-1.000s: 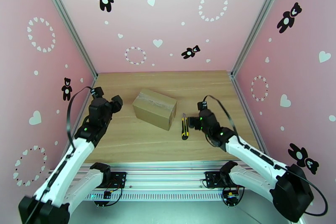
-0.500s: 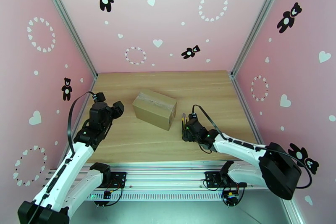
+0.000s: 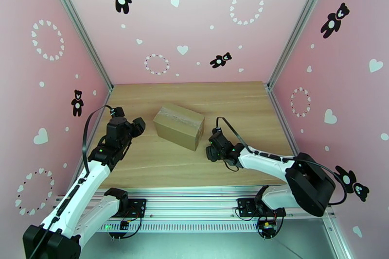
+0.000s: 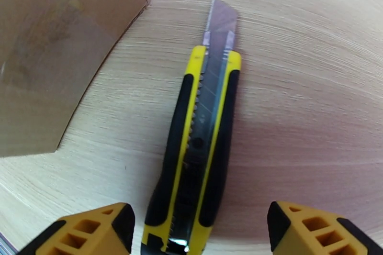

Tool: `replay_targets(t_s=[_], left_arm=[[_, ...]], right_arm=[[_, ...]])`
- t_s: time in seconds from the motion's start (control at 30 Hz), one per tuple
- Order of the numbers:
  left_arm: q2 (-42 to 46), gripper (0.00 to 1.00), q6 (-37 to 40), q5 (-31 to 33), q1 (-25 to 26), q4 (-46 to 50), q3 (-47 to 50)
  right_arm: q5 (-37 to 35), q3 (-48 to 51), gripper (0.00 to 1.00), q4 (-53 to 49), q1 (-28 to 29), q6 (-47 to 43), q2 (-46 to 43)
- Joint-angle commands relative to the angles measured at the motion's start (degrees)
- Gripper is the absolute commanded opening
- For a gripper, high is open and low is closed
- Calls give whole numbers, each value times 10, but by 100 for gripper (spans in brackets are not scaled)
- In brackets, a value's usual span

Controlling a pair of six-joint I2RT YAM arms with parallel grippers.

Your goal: Unpack the express box

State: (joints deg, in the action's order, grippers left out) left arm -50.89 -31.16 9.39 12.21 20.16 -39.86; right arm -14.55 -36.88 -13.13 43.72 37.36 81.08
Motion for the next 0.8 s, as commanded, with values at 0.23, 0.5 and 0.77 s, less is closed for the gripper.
replay_targets(t_s=[0.23, 0.5, 0.77], left_arm=[[-8, 68, 10, 2, 4, 8, -26], [0, 68, 15, 4, 4, 17, -29], [-4, 68, 17, 4, 4, 20, -32]], right_arm=[[3, -50, 62, -22, 2, 1, 55], [9, -50, 56, -44, 2, 20, 72], [15, -57, 52, -69, -6, 30, 89]])
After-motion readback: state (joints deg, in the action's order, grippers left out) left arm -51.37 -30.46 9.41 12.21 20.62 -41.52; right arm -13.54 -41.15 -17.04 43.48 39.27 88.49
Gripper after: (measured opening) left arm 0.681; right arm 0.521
